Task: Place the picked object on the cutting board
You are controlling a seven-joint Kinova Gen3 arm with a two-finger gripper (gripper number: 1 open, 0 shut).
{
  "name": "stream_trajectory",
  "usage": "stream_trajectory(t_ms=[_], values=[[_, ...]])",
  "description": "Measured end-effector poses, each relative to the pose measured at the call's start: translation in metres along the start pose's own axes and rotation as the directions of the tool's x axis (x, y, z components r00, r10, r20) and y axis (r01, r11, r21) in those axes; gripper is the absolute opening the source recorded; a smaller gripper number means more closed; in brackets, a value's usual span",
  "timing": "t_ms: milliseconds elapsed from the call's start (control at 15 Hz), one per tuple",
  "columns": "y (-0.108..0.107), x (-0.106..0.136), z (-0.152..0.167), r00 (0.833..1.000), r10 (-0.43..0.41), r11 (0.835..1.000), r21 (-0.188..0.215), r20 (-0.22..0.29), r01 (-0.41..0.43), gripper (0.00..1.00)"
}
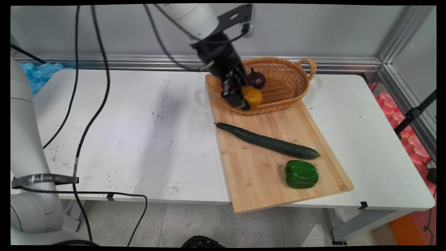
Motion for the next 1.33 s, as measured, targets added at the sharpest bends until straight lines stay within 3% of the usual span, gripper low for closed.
stream_trajectory(t_ms=[267,533,933,1333], values=[[0.026,-0.019,0.008,0.998,0.062,0.995,-0.073,-0.005,-0.062,0.00],[0.040,-0.030,0.029,0.994,0.114,0.987,-0.114,-0.007,-0.114,0.00],[0.054,-0.041,0.083,0.985,0.175,0.974,-0.148,-0.005,-0.174,0.00],[0.059,-0.045,0.136,0.979,0.204,0.967,-0.156,0.006,-0.201,0.00]])
